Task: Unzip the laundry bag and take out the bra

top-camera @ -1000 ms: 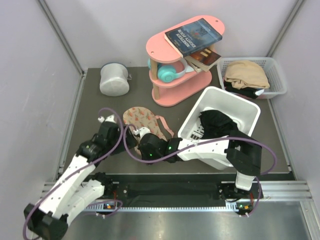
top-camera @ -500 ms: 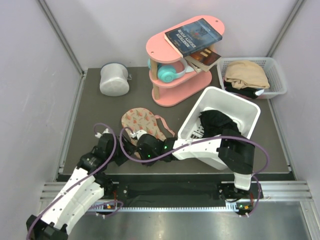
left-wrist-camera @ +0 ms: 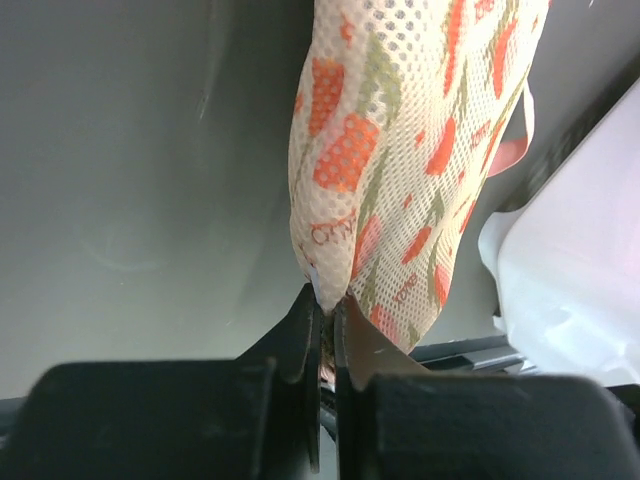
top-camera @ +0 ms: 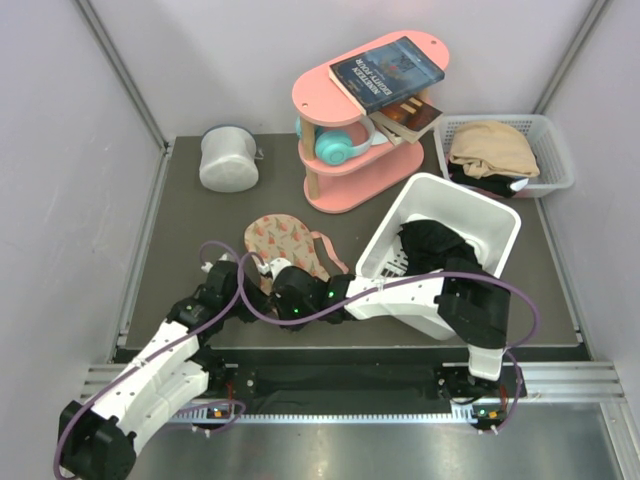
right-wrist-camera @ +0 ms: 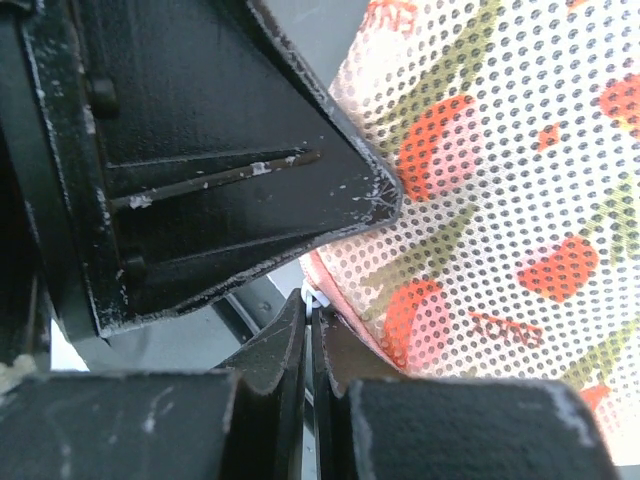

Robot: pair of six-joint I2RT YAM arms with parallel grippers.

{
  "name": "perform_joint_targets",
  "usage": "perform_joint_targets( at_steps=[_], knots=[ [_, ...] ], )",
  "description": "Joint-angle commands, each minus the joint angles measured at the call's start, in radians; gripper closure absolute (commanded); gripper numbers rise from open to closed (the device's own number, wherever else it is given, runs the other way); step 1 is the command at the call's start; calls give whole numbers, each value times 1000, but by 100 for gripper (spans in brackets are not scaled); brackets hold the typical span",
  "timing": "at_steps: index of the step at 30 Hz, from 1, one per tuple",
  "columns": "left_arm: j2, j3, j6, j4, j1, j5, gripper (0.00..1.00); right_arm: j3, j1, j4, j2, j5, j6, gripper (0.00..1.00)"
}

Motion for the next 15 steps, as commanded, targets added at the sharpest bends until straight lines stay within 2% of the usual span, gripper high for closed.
perform_joint_targets(
  at_steps=[1, 9, 15],
  knots=[
    [-8, 3, 3, 30, -4, -46, 100, 0, -9, 33, -69, 27, 28, 100],
    [-8, 65, 75, -60, 8, -143, 100, -119, -57, 18, -151, 60, 83, 100],
    [-9, 80, 120, -75, 58, -137, 100, -183, -75, 18, -203, 89, 97, 100]
  ],
)
